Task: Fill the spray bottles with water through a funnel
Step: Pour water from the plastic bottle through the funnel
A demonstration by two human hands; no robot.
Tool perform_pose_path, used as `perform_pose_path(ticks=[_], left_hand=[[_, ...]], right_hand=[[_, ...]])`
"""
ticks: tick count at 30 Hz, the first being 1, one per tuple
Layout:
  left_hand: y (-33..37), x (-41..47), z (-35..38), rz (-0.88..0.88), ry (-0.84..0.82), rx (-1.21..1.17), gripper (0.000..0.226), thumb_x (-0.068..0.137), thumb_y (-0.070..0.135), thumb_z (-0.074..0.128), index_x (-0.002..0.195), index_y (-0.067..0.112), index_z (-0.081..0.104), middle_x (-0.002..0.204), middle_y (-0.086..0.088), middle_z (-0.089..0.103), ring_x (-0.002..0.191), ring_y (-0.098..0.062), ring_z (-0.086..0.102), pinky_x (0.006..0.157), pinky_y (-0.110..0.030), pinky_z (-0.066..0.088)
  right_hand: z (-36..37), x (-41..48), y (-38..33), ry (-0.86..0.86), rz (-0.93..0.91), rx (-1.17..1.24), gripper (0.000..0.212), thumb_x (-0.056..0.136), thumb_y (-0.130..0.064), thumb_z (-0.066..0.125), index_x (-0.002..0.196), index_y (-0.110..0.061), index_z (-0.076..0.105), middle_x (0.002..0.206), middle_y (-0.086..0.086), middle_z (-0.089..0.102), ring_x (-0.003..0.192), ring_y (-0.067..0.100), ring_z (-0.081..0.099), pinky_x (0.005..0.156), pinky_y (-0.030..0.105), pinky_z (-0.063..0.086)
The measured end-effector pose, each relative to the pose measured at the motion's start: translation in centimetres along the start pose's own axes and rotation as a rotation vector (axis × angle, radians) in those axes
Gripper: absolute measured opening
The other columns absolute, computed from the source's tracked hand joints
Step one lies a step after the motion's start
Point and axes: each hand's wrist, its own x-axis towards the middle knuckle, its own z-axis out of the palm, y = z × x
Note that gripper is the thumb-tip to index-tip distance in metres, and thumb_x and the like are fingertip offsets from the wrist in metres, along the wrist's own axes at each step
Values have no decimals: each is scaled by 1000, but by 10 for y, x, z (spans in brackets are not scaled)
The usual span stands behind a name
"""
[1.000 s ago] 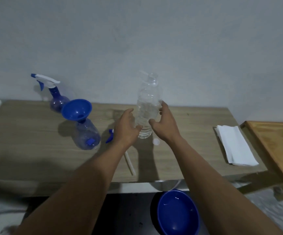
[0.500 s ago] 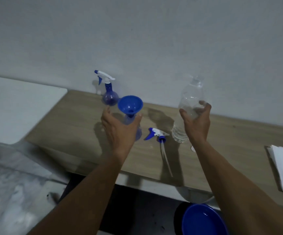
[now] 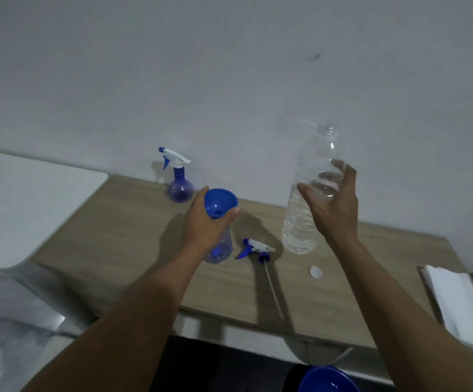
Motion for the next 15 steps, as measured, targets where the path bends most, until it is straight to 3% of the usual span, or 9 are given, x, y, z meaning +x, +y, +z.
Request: perform_pose_path(ticks=[3,6,10,15], left_hand=[[4,1,-3,-5,-29,2,98,63,65,81,145,35,37,139,7,51,123,-19,54,102,-44,48],[6,0,-7,-2,-61,-3,102,66,59,82,150,32,32,144,5,46,128,-20,49,103,-37,44],[9,0,-11,1,-81,-38,104,68,54,83,152,30,27,150,3,40,133,-21,45,99,-32,39],[7,2,-14,28,-116,-53,97,67,50,85,147,30,33,140,3,49,123,-20,52,95,-32,44]], right_hand=[[-10,6,-23,-173,-45,-73,84,78,-36,84,143,-41,30,105,-11,64,95,6,68,86,32,56],[-16,12,-43,-393,-70,-192,94,78,-35,85,147,-49,21,104,-5,67,88,8,71,80,26,54],[-18,18,-62,-644,-110,-387,102,76,-36,87,148,-55,16,93,-5,72,79,8,72,84,34,55],[-14,19,-67,-852,-70,-495,100,74,-33,89,145,-54,23,85,0,75,73,10,73,85,39,57]])
